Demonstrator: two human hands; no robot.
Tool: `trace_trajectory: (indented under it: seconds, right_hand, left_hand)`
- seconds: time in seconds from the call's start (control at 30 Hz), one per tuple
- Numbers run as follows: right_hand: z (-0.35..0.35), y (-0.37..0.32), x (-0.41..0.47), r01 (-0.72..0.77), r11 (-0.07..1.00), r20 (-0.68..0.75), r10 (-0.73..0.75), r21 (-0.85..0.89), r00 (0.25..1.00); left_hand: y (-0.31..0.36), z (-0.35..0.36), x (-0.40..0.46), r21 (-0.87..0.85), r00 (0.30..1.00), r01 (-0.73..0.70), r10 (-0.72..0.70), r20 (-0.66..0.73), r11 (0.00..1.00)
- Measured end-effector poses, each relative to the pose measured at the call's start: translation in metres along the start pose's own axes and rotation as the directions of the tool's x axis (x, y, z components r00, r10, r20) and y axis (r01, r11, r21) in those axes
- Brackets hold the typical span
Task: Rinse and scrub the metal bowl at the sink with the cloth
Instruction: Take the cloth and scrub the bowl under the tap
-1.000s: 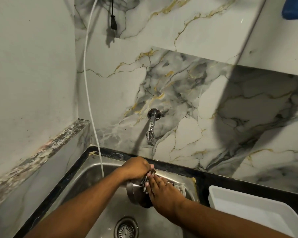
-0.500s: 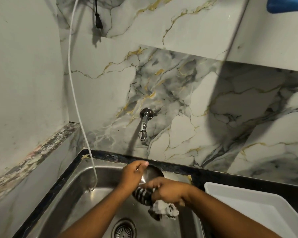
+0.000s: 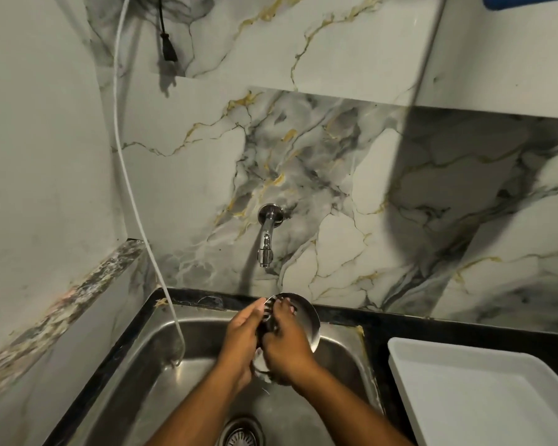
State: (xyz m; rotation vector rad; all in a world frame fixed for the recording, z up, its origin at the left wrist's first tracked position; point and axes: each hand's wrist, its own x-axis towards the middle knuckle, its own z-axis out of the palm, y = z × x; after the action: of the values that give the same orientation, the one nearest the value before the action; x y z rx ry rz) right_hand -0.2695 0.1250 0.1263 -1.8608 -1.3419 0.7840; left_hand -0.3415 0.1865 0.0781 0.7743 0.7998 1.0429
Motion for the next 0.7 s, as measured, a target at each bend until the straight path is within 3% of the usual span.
trace_trajectory:
  seconds: [0.13,0.33,0.4,0.47,0.53,0.57,0.6,0.63,0.7]
  right_hand:
    - [-0.001,0.002,0.007,0.207,0.937,0.278,-0.127,-0.283,0.952]
    - [-0.011,-0.003,-0.007,0.426,0.738,0.565,-0.073,-0.524,0.822]
    - [-0.016,-0.003,-0.007,0.492,0.62,0.629,0.002,-0.611,0.777]
    - [-0.02,0.0,-0.007,0.589,0.397,0.669,0.091,-0.704,0.738]
    - [-0.022,0.01,-0.005,0.643,0.157,0.657,0.055,-0.75,0.752]
    - [-0.027,0.014,-0.003,0.627,0.121,0.63,-0.022,-0.769,0.776]
    - [-0.034,0.018,-0.001,0.602,0.154,0.588,-0.128,-0.784,0.799]
    - [-0.043,0.021,0.001,0.569,0.252,0.52,-0.237,-0.783,0.82]
    - [-0.064,0.024,0.005,0.509,0.526,0.318,-0.414,-0.682,0.853]
  left_hand:
    - [0.016,-0.002,0.006,0.028,0.999,0.02,-0.021,0.038,0.999]
    - [0.011,-0.011,0.006,0.257,0.998,-0.052,0.058,-0.016,0.965]
    - [0.003,-0.012,0.003,0.363,0.995,-0.084,0.1,-0.025,0.928]
    - [-0.002,-0.012,0.003,0.405,0.993,-0.082,0.107,-0.039,0.911]
    - [-0.001,-0.012,0.006,0.377,0.993,-0.048,0.085,-0.08,0.925]
    - [0.002,-0.012,0.009,0.344,0.99,-0.032,0.077,-0.116,0.938]
    - [0.007,-0.013,0.013,0.313,0.985,-0.015,0.068,-0.158,0.95]
    - [0.012,-0.014,0.017,0.277,0.978,0.003,0.054,-0.199,0.961]
    - [0.022,-0.018,0.023,0.173,0.964,0.053,-0.005,-0.267,0.983]
